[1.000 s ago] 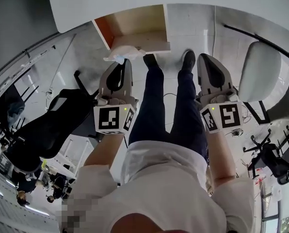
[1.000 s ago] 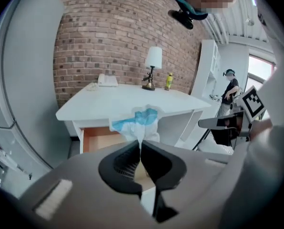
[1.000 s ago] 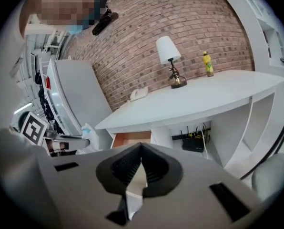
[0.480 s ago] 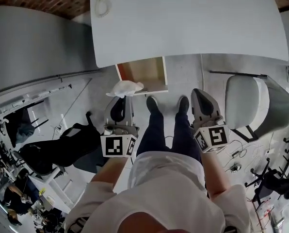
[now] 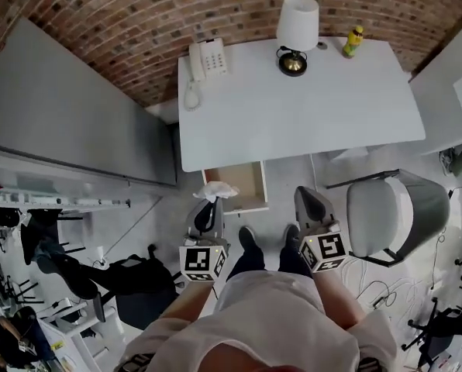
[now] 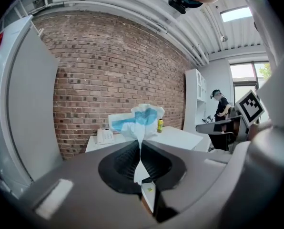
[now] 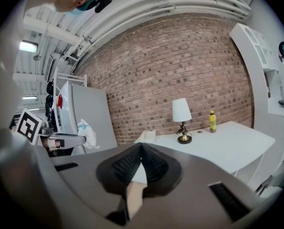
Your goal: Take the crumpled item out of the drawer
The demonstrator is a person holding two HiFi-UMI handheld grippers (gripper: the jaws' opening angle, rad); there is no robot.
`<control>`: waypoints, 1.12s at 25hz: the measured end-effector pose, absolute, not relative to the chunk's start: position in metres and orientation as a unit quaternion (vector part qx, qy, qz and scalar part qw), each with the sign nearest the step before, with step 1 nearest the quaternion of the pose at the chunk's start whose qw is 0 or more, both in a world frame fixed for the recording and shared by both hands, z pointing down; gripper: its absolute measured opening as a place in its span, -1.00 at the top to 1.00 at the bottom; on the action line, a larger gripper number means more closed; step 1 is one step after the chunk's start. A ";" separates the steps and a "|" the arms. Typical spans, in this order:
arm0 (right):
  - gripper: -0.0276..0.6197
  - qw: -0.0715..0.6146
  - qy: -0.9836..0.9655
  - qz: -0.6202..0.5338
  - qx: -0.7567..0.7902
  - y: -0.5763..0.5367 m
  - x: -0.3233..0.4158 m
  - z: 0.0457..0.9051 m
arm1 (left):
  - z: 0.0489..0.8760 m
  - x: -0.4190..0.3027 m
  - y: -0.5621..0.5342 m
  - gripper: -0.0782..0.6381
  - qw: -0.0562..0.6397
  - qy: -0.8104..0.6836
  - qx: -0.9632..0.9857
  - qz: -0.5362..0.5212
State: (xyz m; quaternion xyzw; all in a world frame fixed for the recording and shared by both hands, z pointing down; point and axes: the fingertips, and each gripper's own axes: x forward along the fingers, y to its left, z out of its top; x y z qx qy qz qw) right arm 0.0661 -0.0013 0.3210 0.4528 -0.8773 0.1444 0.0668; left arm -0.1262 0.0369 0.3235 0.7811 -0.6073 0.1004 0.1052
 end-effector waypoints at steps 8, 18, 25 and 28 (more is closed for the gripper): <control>0.89 0.029 -0.895 0.098 0.435 0.007 0.054 0.251 | 0.272 -0.128 0.051 0.74 0.071 -0.616 0.781 0.069; 0.89 0.000 -0.901 0.062 0.429 0.008 0.050 0.206 | 0.248 -0.127 0.061 0.74 0.070 -0.623 0.778 0.044; 0.89 -0.005 -0.905 0.051 0.423 0.003 0.048 0.194 | 0.242 -0.116 0.055 0.74 0.068 -0.613 0.786 0.037; 0.89 -0.002 -0.906 0.044 0.421 0.000 0.051 0.192 | 0.238 -0.110 0.049 0.74 0.063 -0.609 0.790 0.031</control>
